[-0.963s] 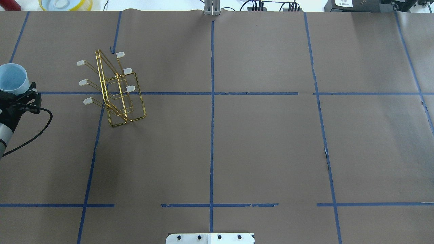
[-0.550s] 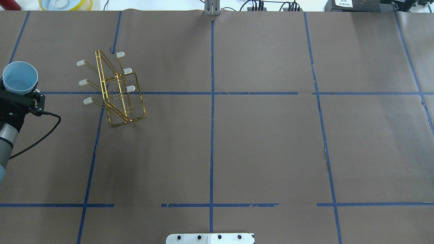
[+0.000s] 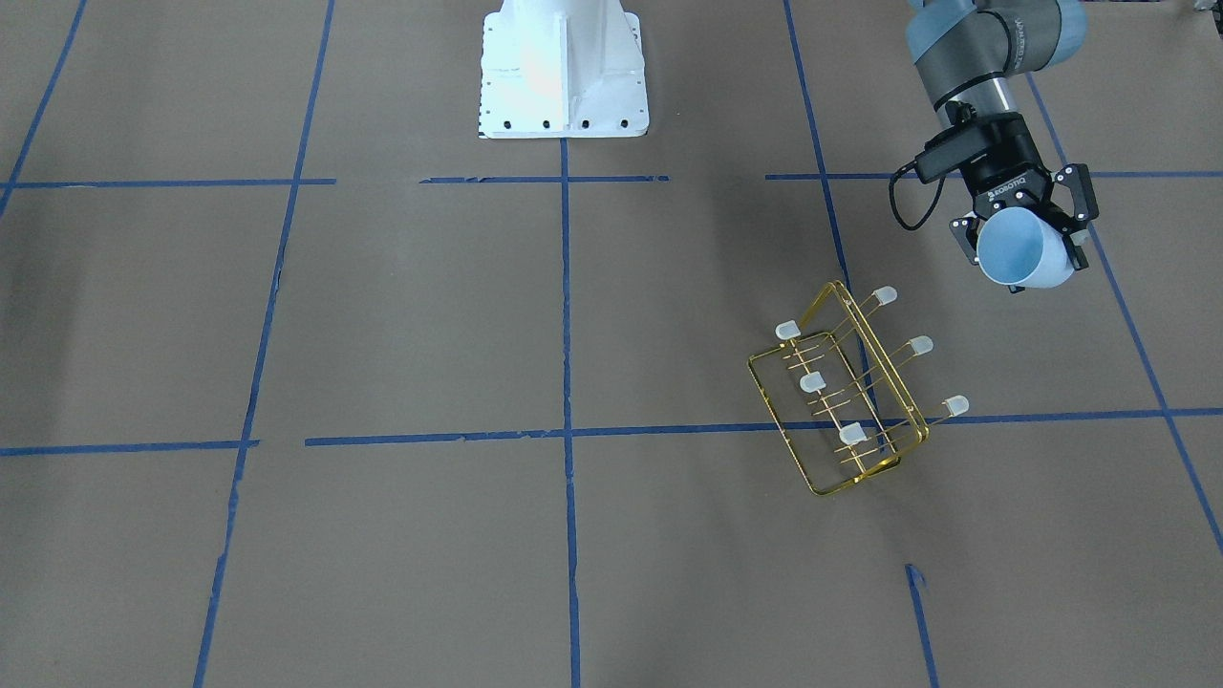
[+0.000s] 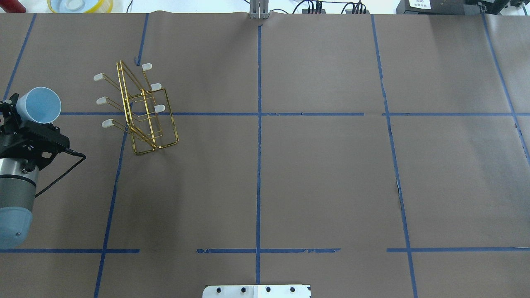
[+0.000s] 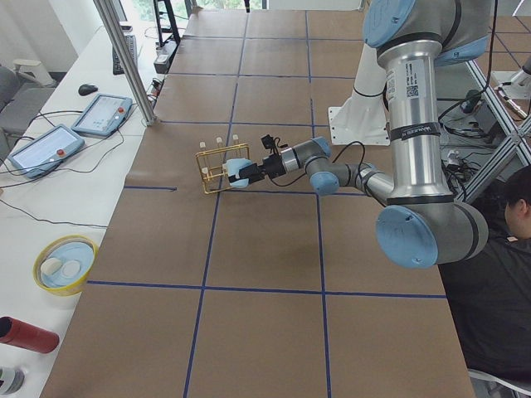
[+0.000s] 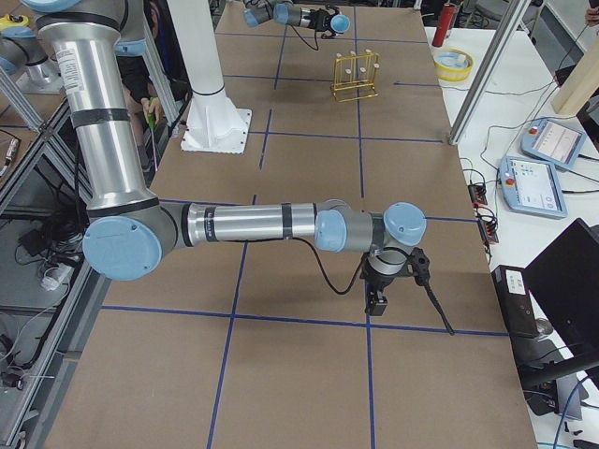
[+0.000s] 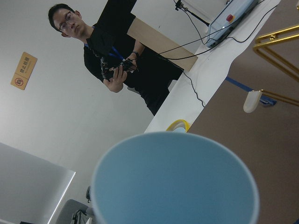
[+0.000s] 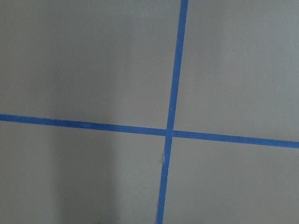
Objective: Hang cup on cup holder
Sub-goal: 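Rotate the held cup sideways and carry it toward the gold rack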
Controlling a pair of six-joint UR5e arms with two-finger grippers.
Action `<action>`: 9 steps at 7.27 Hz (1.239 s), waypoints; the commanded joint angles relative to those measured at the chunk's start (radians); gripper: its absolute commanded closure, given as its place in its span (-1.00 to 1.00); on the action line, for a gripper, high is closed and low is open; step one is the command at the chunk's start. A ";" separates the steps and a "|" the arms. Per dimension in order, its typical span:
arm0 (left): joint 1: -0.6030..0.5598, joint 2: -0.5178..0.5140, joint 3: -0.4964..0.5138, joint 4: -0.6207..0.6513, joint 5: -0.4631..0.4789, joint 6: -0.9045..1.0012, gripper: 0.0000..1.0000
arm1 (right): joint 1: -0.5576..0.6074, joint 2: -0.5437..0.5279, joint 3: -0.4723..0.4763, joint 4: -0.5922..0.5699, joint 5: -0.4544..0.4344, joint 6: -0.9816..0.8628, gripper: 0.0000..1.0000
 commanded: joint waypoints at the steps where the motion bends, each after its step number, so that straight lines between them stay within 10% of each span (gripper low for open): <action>1: 0.026 -0.014 -0.017 0.093 0.032 0.122 0.99 | 0.000 0.000 0.000 0.000 0.000 0.000 -1.00; 9: 0.086 -0.077 -0.029 0.133 0.370 0.949 0.98 | 0.000 0.000 0.000 0.000 0.000 0.000 -1.00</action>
